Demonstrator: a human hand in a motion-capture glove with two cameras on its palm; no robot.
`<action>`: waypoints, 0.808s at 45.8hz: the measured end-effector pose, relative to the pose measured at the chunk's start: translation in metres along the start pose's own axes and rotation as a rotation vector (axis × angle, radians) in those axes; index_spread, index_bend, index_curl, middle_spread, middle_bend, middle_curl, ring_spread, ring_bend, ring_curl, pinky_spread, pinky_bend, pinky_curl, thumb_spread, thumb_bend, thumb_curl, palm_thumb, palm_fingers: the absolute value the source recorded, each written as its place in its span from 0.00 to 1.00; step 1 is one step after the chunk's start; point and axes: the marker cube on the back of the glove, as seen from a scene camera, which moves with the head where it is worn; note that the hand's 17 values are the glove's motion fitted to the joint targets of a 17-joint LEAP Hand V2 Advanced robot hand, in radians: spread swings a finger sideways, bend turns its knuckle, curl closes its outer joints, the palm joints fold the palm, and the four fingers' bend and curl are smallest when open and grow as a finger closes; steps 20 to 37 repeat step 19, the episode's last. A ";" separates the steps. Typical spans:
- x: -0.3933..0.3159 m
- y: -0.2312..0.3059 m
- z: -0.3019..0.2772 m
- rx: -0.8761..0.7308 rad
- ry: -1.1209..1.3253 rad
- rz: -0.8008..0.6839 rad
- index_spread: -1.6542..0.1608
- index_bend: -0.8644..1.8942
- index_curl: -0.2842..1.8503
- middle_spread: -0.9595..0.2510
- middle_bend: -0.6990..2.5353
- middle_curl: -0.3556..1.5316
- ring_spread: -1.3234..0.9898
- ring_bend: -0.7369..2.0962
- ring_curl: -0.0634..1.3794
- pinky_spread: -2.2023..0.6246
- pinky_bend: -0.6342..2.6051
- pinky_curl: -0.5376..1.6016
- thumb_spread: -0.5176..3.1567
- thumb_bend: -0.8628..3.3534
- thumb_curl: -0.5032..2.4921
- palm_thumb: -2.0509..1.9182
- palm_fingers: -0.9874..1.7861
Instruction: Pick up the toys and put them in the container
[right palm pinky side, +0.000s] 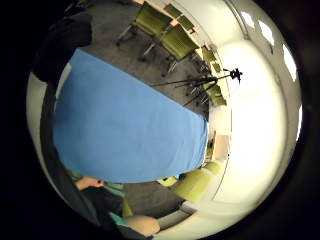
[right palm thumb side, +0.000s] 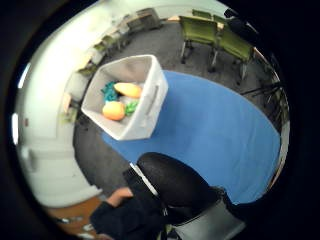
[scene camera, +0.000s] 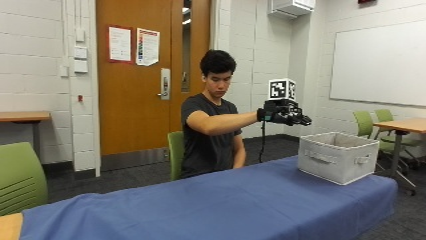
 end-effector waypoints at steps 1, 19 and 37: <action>0.007 0.004 0.002 0.000 -0.011 0.011 0.79 0.36 0.44 0.73 0.35 0.43 0.45 0.51 0.24 0.71 0.49 0.43 0.40 0.18 0.26 0.48 0.33; 0.040 0.046 0.041 0.012 -0.079 0.076 0.79 0.38 0.40 0.73 0.34 0.43 0.44 0.49 0.23 0.71 0.46 0.41 0.40 0.18 0.24 0.48 0.36; 0.040 0.046 0.041 0.012 -0.079 0.076 0.79 0.38 0.40 0.73 0.34 0.43 0.44 0.49 0.23 0.71 0.46 0.41 0.40 0.18 0.24 0.48 0.36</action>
